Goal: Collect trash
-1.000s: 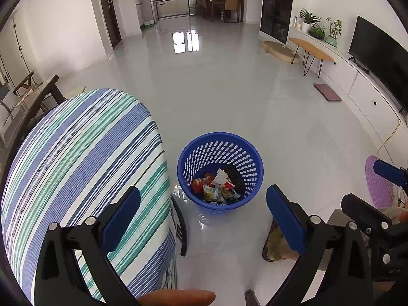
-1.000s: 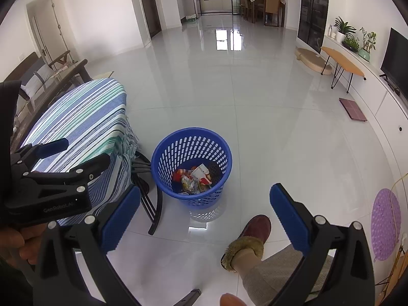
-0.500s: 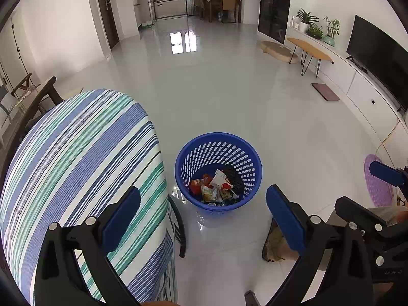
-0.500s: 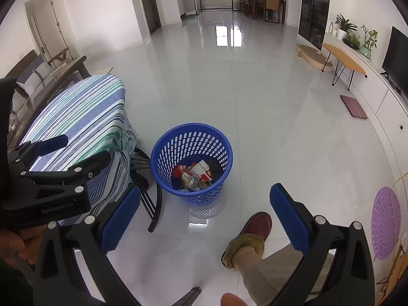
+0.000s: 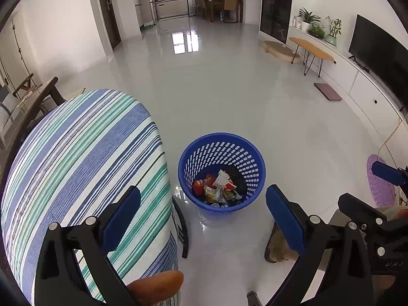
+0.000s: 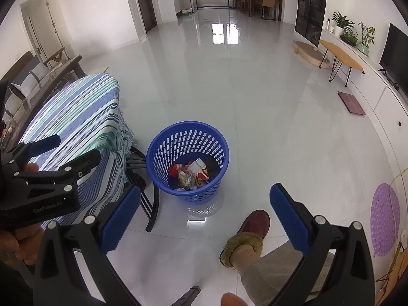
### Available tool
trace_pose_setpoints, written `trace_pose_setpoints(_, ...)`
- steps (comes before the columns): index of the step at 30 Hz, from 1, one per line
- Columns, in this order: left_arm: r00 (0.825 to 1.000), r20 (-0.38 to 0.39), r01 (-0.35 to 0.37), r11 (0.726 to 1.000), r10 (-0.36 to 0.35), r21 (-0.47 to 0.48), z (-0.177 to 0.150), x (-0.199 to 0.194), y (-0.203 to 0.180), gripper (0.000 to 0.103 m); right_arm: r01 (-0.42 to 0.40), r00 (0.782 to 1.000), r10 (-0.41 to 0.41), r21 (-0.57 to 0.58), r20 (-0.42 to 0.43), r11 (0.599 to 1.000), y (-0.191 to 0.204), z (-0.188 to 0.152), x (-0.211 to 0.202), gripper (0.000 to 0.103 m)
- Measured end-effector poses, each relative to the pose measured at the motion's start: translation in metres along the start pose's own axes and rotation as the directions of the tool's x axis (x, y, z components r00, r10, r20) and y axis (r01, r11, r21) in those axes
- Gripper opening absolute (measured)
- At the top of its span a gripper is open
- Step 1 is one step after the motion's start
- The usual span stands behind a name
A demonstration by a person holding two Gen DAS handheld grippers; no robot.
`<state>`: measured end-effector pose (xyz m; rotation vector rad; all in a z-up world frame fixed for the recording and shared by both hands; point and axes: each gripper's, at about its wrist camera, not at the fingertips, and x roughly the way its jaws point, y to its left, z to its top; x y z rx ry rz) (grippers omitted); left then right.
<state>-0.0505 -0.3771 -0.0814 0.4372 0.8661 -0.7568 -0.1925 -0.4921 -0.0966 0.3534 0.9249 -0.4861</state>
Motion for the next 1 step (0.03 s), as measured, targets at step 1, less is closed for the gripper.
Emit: trace_pose_setpoints(1,1.000,0.000,0.004,1.000,-0.004,-0.002,0.0006,-0.0004,0.0003,0.098,0.000,1.000,0.000,0.000,0.000,1.000,0.0000,-0.0002,-0.0008,0.098)
